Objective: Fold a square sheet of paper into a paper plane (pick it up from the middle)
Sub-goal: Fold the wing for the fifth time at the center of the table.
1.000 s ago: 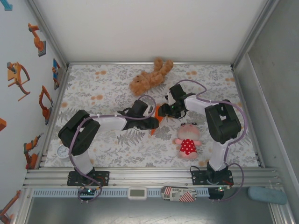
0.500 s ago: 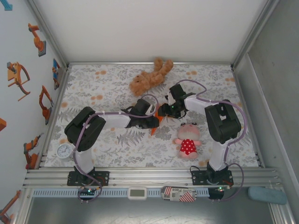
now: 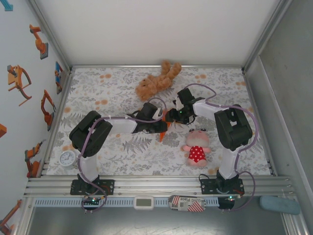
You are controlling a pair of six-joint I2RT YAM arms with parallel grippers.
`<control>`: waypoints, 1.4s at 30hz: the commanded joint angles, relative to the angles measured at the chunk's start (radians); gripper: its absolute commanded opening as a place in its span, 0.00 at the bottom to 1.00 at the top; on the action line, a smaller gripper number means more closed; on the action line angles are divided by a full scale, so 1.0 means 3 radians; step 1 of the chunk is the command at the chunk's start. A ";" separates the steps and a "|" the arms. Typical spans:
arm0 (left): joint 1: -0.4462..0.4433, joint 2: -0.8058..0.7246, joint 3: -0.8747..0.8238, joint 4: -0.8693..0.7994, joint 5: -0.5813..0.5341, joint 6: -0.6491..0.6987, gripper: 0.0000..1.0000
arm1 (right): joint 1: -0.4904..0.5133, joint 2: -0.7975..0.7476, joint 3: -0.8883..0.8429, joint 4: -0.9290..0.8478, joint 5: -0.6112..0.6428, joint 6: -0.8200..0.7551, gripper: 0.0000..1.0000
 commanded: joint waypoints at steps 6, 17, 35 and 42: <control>0.0018 0.0148 0.0067 0.0210 0.0068 0.0086 0.27 | 0.0024 0.0214 -0.0003 0.0071 0.0025 0.0018 0.59; 0.0023 0.0248 -0.0056 0.0399 0.0168 0.0207 0.23 | 0.0022 0.0222 0.0023 0.0071 -0.0007 0.0085 0.59; 0.0180 0.0247 0.0095 0.0176 0.0728 0.0242 0.10 | -0.0268 -0.0373 -0.0319 0.0230 -0.0159 -0.0136 0.61; 0.0230 0.0339 0.0244 0.0013 0.0963 0.0236 0.10 | -0.0314 -0.0359 -0.0383 0.0325 -0.0179 -0.0169 0.62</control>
